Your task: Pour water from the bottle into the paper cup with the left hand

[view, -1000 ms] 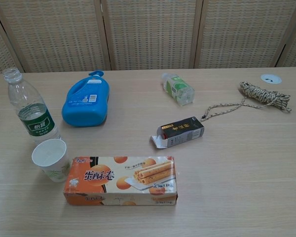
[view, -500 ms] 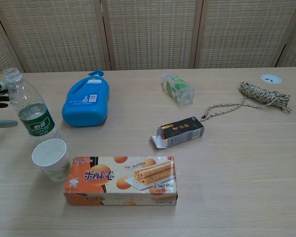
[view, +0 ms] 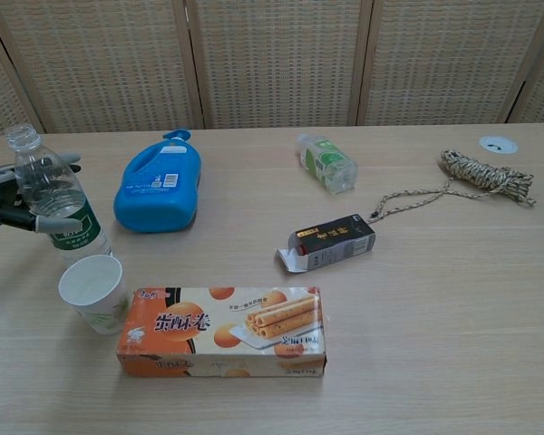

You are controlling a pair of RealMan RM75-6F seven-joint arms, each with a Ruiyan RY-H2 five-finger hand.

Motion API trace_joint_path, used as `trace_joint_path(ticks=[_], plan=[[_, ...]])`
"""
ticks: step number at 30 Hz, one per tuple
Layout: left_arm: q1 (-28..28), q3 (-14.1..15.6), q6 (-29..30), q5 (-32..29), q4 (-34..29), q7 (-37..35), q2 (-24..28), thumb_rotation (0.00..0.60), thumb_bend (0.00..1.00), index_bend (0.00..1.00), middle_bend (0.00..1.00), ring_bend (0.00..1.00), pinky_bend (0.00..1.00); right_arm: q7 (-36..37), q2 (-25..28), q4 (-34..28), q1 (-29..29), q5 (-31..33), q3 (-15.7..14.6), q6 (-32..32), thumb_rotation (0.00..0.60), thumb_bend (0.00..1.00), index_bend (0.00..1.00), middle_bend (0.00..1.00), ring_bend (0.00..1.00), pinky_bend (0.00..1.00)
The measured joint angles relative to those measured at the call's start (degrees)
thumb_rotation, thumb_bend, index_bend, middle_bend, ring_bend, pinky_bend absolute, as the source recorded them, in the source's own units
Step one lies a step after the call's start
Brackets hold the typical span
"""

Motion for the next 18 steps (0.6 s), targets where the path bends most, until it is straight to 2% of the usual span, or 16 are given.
trace_joint_path(ticks=[2, 4, 5, 7, 12, 15, 18], plan=[[-0.3, 0.0, 0.1, 0.1, 1.0, -0.8, -0.8, 0.600, 0.12, 0.00, 0.00, 0.00, 0.05, 0.3, 0.1, 0.0, 0.1, 0.3, 0.1, -0.3, 0.600, 0.00, 0.03, 0.00, 0.00, 0.00], [-0.5, 0.1, 0.4, 0.2, 2.2, -1.7, -1.6, 0.600, 0.16, 0.00, 0.03, 0.01, 0.14, 0.5, 0.1, 0.1, 0.2, 0.6, 0.1, -0.5, 0.600, 0.00, 0.03, 0.00, 0.00, 0.00], [-0.6, 0.2, 0.5, 0.3, 2.5, -2.3, -1.9, 0.600, 0.18, 0.03, 0.07, 0.04, 0.20, 0.6, 0.2, 0.1, 0.2, 0.7, 0.2, -0.6, 0.600, 0.00, 0.03, 0.00, 0.00, 0.00], [-0.8, 0.3, 0.9, 0.5, 3.7, -3.0, -2.8, 0.600, 0.22, 0.12, 0.17, 0.12, 0.27, 0.8, 0.2, 0.2, 0.3, 0.8, 0.2, -0.8, 0.600, 0.00, 0.03, 0.00, 0.00, 0.00], [-1.2, 0.2, 1.2, 0.0, 5.9, -4.4, -4.6, 0.600, 0.37, 0.45, 0.42, 0.32, 0.41, 1.0, 0.2, 0.3, 0.4, 1.0, 0.2, -0.9, 0.600, 0.00, 0.03, 0.00, 0.00, 0.00], [-1.2, -0.3, 1.5, -0.8, 6.1, -5.0, -5.1, 0.600, 0.43, 0.58, 0.48, 0.38, 0.47, 1.2, 0.3, 0.3, 0.4, 1.0, 0.2, -0.9, 0.600, 0.00, 0.03, 0.00, 0.00, 0.00], [-1.2, -0.7, 2.2, -1.0, 5.9, -5.5, -5.1, 0.600, 0.44, 0.63, 0.50, 0.39, 0.49, 1.2, 0.2, 0.3, 0.4, 0.9, 0.1, -0.9, 0.600, 0.00, 0.03, 0.00, 0.00, 0.00]])
